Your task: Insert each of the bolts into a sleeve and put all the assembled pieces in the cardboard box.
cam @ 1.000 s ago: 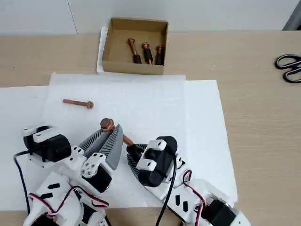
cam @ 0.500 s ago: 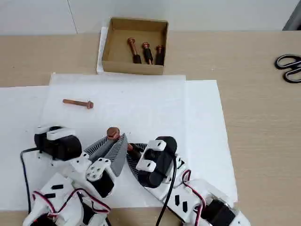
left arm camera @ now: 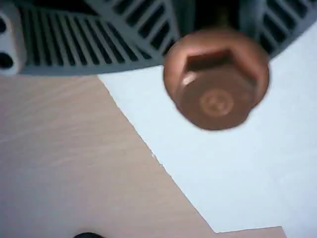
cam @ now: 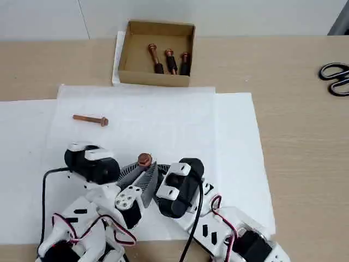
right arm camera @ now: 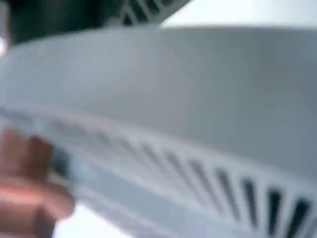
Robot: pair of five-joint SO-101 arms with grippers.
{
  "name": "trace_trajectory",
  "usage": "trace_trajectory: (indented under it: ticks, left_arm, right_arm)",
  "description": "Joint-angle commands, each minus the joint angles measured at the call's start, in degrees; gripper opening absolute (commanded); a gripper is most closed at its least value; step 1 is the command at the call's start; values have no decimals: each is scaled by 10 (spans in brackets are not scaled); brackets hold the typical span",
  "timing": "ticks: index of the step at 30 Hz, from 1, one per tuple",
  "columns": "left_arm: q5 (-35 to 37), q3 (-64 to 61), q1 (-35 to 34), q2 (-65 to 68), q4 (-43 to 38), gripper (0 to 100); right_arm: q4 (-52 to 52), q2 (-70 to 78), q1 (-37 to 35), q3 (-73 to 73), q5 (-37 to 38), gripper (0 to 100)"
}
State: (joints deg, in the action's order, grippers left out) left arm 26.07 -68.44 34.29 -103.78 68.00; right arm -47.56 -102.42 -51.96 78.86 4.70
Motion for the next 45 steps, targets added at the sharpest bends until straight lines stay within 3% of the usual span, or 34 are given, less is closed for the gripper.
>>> trace_trajectory:
  ticks: [1, 11, 17, 25, 30, 37, 41, 45]
  left_arm:
    - [-20, -17, 15, -1, 7, 6]
    - [-49, -16, 11, -1, 3, 9]
    - [-47, -19, 7, -1, -1, 155]
    - [-51, -20, -43, -1, -1, 169]
    - [-84, -15, -81, -1, -10, 169]
    - [-63, 36, -84, -1, -67, 160]
    - [-63, 61, -86, -1, -88, 18]
    - [-63, 70, -94, -1, -106, 6]
  right_arm:
    - [20, -6, -5, -59, 7, 4]
    - [19, -6, -5, -62, 7, 4]
    - [15, -6, -5, -62, 7, 4]
    - [15, -6, -5, -62, 7, 4]
    - [15, -3, -5, -62, 7, 4]
    - [15, -1, -5, -57, 7, 4]
    - [15, -1, -3, -51, 7, 4]
    - [15, -1, -2, -46, 5, 4]
